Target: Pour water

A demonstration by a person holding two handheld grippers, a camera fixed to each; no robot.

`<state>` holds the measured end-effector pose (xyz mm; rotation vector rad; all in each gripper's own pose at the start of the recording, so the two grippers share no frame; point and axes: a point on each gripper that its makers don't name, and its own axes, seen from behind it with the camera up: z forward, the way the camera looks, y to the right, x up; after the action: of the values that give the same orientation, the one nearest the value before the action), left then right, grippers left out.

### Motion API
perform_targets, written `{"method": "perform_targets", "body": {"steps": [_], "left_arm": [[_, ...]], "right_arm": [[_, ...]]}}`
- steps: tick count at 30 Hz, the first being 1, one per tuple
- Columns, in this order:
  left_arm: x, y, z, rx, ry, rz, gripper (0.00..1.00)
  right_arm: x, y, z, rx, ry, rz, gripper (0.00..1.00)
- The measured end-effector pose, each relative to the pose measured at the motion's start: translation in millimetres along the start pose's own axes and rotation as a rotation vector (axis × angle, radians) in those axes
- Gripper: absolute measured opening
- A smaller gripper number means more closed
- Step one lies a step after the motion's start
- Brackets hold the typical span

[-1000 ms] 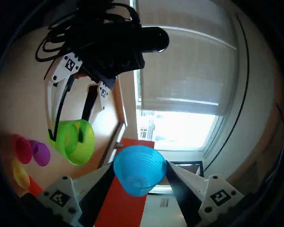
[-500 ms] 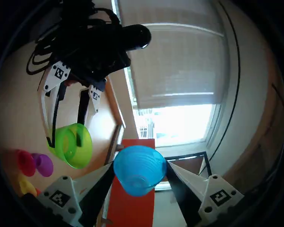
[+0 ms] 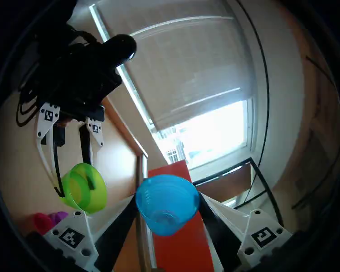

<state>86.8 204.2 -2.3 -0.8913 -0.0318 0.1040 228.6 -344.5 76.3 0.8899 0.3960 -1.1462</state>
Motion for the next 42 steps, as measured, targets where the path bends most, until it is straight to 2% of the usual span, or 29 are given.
{"method": "perform_targets", "body": {"steps": [5,15,24,30,36,42], "left_arm": [[0.7,0.3,-0.1,-0.001,-0.002,0.003,0.81],[-1.5,-0.2,-2.2,0.001,-0.01,0.007,0.81],[-1.3,-1.6,-3.2,0.003,-0.01,0.007,0.81],[-2.2,-1.7,-4.3,0.005,-0.013,0.01,0.81],[0.5,-2.8,-6.2,0.006,-0.016,0.006,0.81],[-4.1,-5.9,-7.7,0.009,-0.034,0.0,0.81]], "right_arm": [[-1.9,-3.5,-0.8,0.003,-0.002,0.123,0.93],[-6.0,-2.6,-5.6,0.011,-0.007,0.422,0.93],[-7.9,-1.7,-7.8,0.035,-0.019,0.669,0.93],[-9.5,-8.8,-8.1,0.069,-0.036,0.819,0.93],[-18.5,-14.7,-8.4,0.1,-0.064,0.942,0.93],[-25.6,-17.0,-10.7,0.1,-0.101,0.965,0.93]]}}
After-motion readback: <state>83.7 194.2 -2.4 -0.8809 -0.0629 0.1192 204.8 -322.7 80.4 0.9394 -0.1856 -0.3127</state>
